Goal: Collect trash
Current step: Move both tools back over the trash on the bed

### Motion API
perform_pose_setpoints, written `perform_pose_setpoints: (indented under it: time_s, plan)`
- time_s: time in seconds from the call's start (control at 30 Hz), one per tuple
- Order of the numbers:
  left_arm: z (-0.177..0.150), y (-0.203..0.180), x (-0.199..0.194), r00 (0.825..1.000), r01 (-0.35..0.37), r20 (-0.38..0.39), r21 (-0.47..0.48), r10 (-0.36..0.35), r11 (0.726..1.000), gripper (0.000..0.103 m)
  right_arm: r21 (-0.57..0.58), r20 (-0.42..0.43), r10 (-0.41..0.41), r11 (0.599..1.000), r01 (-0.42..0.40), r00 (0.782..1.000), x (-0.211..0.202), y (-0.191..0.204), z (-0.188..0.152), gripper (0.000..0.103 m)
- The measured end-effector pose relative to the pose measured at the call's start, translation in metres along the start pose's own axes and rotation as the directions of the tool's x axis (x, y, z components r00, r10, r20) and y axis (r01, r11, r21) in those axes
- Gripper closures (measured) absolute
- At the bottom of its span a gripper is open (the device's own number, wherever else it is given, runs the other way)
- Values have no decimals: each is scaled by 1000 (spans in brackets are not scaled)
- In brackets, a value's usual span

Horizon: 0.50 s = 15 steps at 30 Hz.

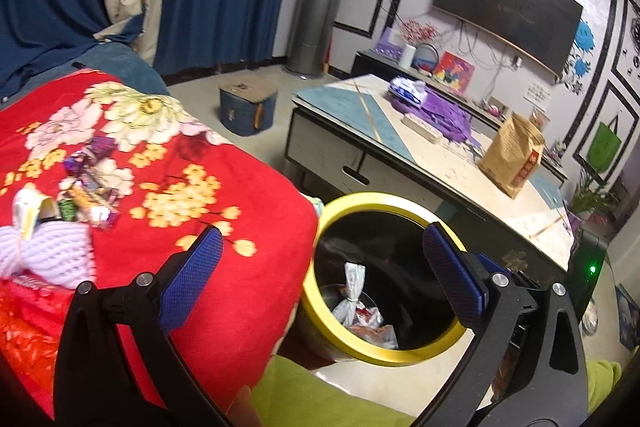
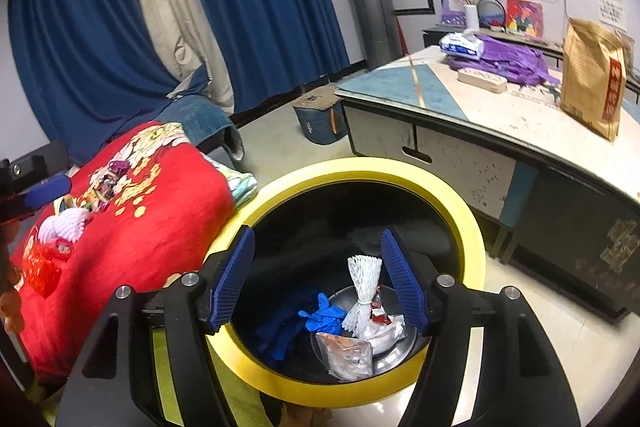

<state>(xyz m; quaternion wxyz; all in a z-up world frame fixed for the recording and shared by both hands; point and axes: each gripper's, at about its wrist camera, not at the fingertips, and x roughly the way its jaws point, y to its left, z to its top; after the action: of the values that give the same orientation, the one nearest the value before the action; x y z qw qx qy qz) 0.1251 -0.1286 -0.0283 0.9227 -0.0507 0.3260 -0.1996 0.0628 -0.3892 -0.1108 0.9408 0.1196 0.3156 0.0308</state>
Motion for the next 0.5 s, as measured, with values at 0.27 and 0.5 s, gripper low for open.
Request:
perform_pose_setpoints:
  time_s: [0.27,0.5]
  plan:
    - [0,24,-28,996,-61,60,-48,64,997,11,-101,3,55,993,-54,999,-6,31,2,38]
    - [-2,48,-51,984,-145,94,-98,154,985,11,-182,-3,130,975,-129,991,-11,66,9,36]
